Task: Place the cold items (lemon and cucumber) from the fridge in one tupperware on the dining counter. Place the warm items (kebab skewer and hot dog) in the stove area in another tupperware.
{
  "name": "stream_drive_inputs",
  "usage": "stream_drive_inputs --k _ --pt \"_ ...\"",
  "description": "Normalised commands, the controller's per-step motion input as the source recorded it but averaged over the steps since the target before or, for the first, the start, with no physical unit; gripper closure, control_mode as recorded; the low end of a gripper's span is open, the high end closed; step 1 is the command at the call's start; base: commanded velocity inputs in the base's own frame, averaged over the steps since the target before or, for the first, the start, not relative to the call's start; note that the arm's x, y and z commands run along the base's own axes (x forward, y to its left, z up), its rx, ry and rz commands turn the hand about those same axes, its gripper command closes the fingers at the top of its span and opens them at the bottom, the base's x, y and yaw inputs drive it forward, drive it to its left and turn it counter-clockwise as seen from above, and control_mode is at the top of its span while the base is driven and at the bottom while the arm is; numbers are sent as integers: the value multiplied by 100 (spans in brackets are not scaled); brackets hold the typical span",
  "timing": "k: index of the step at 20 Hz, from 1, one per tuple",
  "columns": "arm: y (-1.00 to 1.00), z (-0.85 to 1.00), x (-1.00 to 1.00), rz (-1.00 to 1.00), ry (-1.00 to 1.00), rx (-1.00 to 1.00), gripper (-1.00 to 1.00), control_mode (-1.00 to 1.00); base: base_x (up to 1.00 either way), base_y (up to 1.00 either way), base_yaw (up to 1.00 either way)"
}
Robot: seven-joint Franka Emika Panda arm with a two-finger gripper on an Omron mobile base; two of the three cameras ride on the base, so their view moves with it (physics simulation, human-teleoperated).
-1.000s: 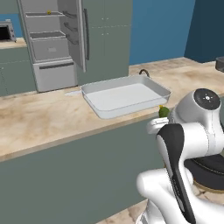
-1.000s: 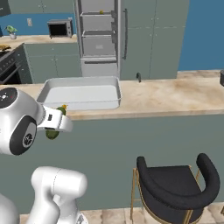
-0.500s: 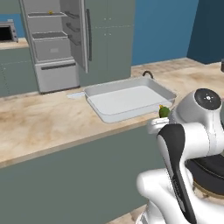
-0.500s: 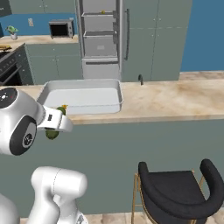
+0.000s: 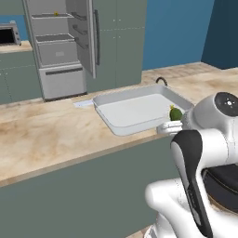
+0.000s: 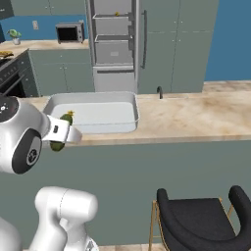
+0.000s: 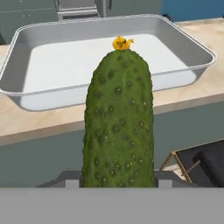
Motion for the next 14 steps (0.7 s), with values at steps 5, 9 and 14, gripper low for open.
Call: stream_drive_inputs --k 5,9,14 --pt "7 73 55 0 -1 5 100 -100 0 0 0" --pt "20 1 57 0 11 0 100 -100 0 0 0" --pt "4 -11 56 4 10 0 100 -100 0 0 0"
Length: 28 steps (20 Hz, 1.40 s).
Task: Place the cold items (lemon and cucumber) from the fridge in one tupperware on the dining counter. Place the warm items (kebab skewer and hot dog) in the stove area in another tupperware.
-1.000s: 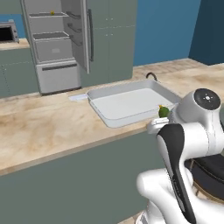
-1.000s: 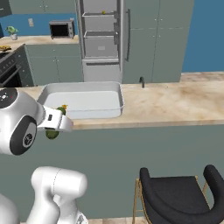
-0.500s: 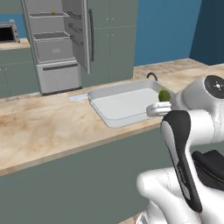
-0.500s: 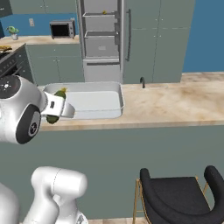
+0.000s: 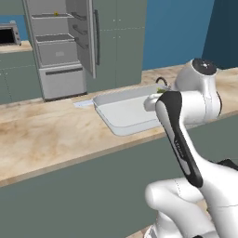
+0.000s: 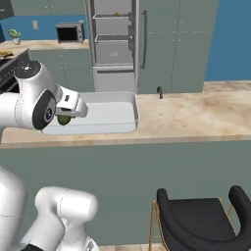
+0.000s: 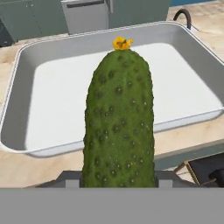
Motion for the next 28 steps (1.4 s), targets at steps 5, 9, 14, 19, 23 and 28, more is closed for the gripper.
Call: stream_drive_inputs --k 5,9,14,19,23,28 --pt "2 -16 51 6 5 0 100 -100 0 0 0" --pt "0 -15 46 6 3 2 100 -100 0 0 0" --pt "2 -11 42 3 1 1 100 -100 0 0 0" --pt "9 -22 40 2 5 0 100 -100 0 0 0" --pt "12 -31 36 2 4 0 100 -100 0 0 0" --pt "10 -27 35 0 1 0 100 -100 0 0 0"
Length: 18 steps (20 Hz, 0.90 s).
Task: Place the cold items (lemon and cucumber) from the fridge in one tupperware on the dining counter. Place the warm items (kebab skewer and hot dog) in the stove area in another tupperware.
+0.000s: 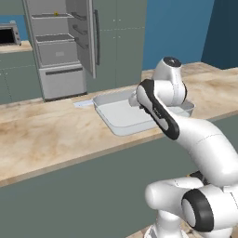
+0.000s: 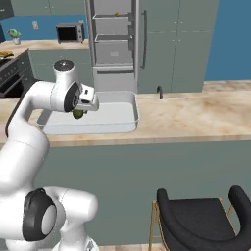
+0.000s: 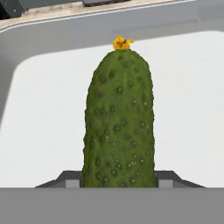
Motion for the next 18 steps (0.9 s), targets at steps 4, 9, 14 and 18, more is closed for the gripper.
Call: stream_drive_inputs --k 4,9,14,18 --pt "13 -30 33 0 0 0 100 -100 0 0 0" --pt "9 -20 22 0 0 0 100 -100 0 0 0" --pt "10 -20 20 0 0 0 100 -100 0 0 0" --pt "12 -21 18 0 0 0 100 -100 0 0 0"
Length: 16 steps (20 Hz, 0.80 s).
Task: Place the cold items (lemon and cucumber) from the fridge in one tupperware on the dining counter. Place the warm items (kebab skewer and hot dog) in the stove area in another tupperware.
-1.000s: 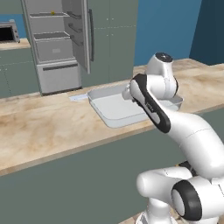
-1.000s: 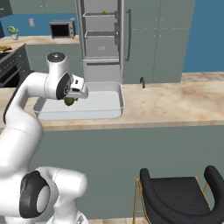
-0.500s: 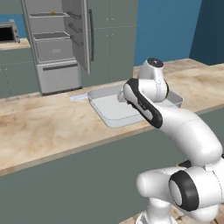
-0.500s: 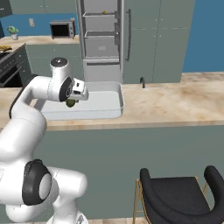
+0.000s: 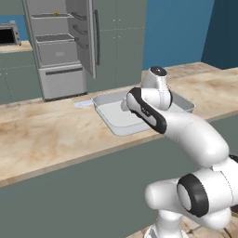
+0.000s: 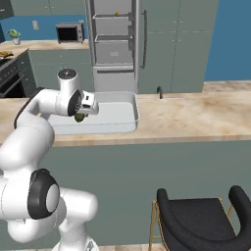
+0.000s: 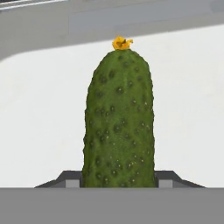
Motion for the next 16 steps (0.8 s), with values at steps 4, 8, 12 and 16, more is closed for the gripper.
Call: stream_drive_inputs --k 4,8,12,16 --pt "14 -20 14 0 0 0 -100 -100 0 0 0" --pt "12 -14 6 0 3 0 -100 -100 0 0 0" --pt "0 1 -1 0 -2 0 -100 -100 0 0 0" --pt "0 33 -31 -11 -15 2 -100 -100 0 0 0"
